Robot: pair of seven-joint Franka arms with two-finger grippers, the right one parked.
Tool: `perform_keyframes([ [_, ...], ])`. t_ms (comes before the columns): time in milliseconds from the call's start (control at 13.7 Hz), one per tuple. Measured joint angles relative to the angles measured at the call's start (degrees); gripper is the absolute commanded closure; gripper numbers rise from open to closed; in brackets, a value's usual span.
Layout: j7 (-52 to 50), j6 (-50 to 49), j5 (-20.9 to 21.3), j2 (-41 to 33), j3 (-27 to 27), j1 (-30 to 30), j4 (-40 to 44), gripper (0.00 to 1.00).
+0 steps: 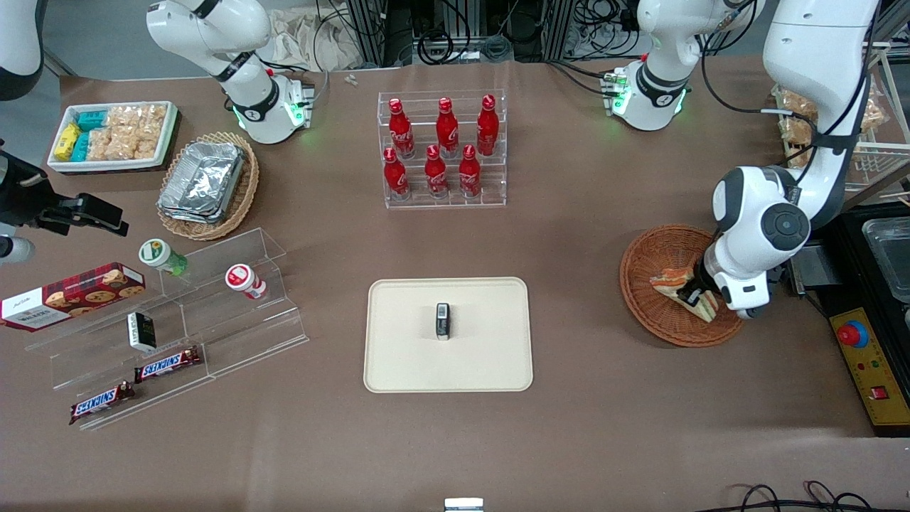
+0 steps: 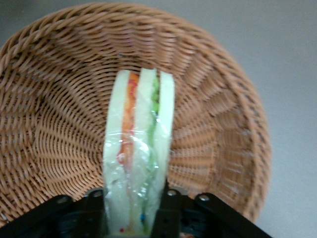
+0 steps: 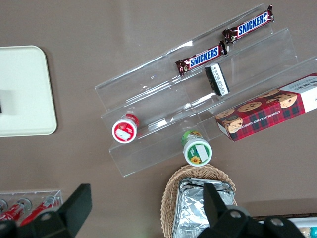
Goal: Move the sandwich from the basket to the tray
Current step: 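Close the left gripper on the sandwich's edge, then lift the sandwich and carry it over the cream tray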
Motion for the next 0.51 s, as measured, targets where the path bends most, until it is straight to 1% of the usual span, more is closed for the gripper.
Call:
perform_keyframes([
  [146,-0.2,-11.9,0.2,-0.5,-0.7,-1.3,7.1,1.00],
  [292,3.0,-23.6,0.5,-1.2,-2.8,-1.6,15.5,1.00],
  [511,8.6,-35.6,0.4,-1.9,-6.8,-1.7,27.0,1.00],
])
